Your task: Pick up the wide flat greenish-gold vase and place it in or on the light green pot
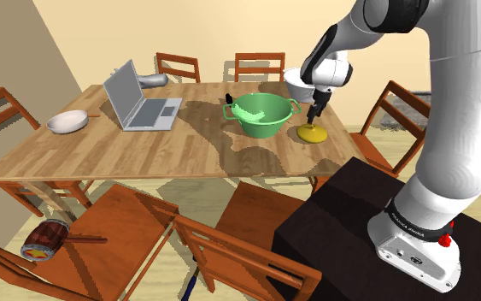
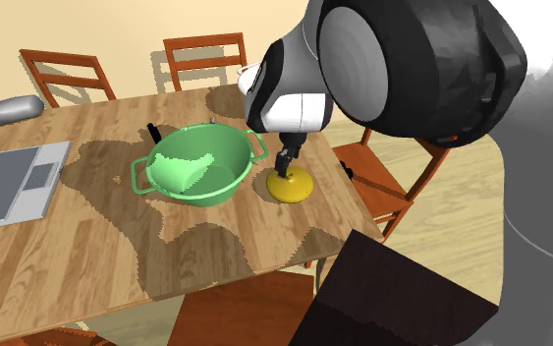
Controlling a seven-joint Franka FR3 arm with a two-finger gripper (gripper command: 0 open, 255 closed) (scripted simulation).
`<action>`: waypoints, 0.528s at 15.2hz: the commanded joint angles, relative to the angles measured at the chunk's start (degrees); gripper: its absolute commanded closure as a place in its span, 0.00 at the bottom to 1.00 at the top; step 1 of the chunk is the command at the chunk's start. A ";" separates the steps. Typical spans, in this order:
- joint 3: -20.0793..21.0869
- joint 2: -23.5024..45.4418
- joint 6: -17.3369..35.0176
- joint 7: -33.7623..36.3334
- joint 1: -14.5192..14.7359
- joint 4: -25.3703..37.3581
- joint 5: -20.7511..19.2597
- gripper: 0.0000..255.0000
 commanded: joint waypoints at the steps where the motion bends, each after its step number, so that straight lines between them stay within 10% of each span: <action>1: 0.80 1.42 1.08 -0.72 -0.56 0.29 1.00 0.00; 8: 2.12 3.80 2.74 -1.71 -1.44 0.96 2.48 0.00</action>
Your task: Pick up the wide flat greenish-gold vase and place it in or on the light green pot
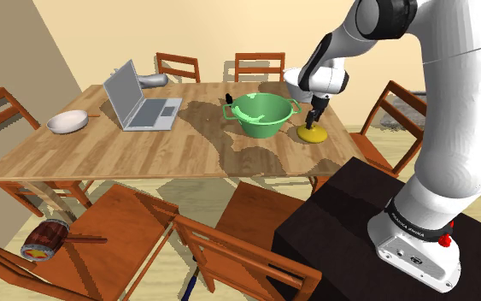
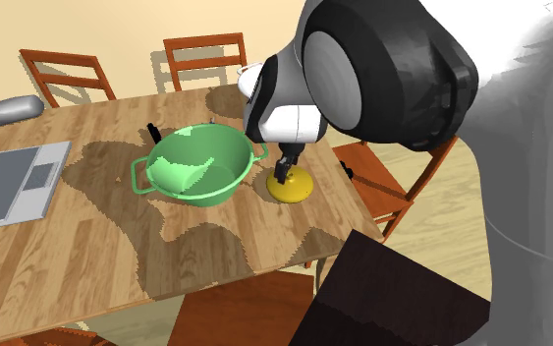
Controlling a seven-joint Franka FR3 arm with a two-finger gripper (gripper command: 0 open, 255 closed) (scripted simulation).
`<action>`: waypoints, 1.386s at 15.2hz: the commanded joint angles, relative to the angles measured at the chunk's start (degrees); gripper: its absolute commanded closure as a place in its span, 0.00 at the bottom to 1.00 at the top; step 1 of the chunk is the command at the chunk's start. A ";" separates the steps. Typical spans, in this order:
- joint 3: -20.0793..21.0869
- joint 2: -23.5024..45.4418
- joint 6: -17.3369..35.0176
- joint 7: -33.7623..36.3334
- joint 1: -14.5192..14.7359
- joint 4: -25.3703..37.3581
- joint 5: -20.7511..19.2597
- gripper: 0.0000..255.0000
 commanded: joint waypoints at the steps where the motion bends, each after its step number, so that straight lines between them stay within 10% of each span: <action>1: 0.03 0.04 0.04 -0.03 -0.02 0.01 0.03 0.00; 4: 0.03 0.03 0.04 -0.02 -0.02 0.00 0.03 0.00; 5: 0.03 0.03 0.04 -0.02 -0.02 0.00 0.03 1.00; 21: -2.50 -4.50 -3.32 2.21 1.86 -1.00 -2.96 1.00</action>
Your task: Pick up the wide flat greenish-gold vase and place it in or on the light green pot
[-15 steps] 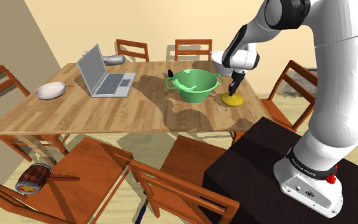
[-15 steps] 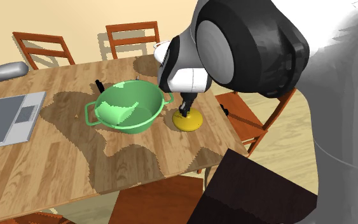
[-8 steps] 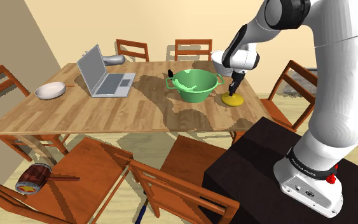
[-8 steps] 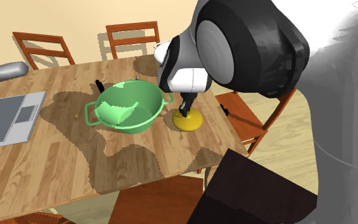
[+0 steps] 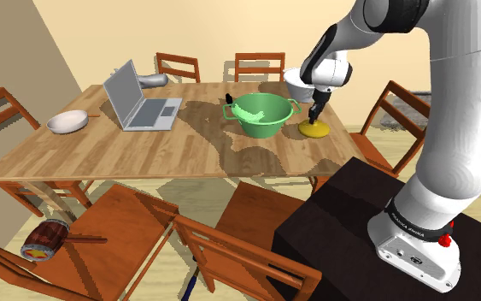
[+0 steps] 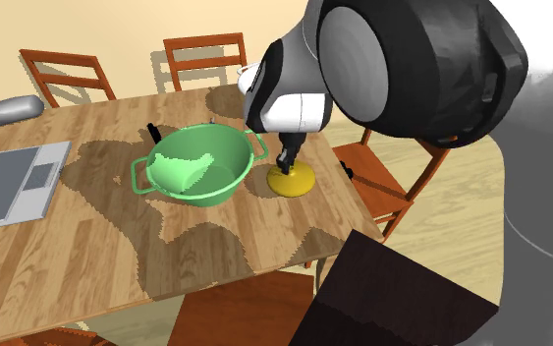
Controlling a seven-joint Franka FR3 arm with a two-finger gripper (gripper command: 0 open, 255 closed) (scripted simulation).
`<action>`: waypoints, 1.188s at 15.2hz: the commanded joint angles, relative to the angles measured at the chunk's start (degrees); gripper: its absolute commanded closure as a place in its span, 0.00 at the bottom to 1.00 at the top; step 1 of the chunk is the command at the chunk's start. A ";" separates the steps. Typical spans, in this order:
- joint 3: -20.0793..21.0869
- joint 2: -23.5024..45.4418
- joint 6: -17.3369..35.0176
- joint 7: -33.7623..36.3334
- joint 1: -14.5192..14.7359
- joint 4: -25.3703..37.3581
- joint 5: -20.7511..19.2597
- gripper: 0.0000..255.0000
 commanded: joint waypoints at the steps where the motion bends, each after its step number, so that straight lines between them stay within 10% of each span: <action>1: -0.73 -1.29 -1.09 0.72 0.54 -0.13 -0.94 1.00; 18: -5.57 -11.29 -10.33 6.47 4.09 0.27 -8.82 1.00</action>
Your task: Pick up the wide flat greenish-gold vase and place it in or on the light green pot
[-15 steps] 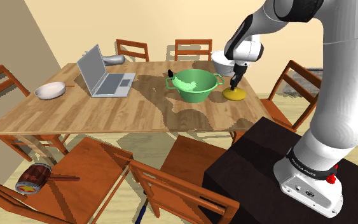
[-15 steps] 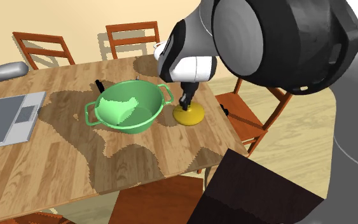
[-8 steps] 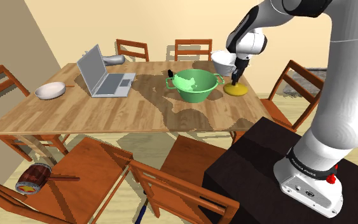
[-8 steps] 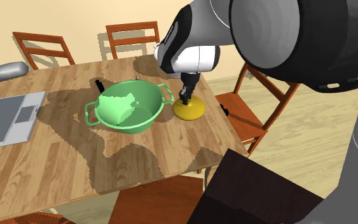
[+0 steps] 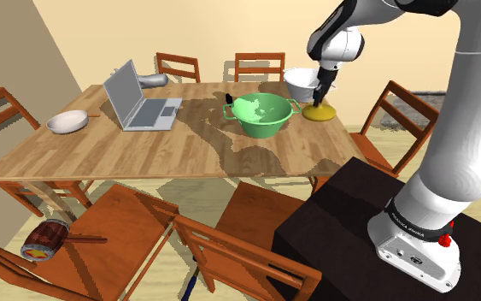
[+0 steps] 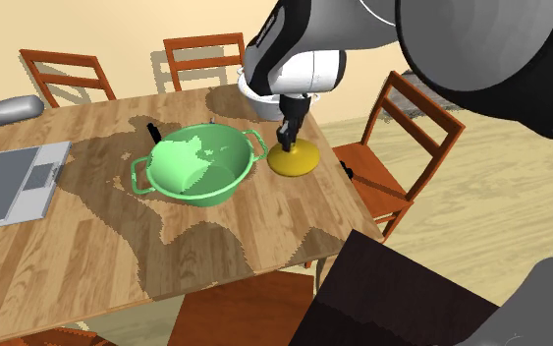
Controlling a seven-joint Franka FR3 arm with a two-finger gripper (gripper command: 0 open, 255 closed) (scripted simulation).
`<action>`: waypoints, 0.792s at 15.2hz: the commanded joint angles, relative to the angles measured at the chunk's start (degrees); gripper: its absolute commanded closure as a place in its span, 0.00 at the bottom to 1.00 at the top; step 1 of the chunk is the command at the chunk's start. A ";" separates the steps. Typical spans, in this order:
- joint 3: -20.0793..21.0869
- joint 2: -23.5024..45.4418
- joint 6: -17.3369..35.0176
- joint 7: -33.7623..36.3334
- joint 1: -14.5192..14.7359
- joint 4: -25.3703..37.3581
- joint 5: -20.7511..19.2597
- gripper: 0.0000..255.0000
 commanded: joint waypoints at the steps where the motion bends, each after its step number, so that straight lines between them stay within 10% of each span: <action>1: -0.41 -1.02 -1.24 0.71 0.33 0.39 -0.89 1.00; 12: -2.11 -6.34 -8.06 3.99 1.63 2.83 -5.31 1.00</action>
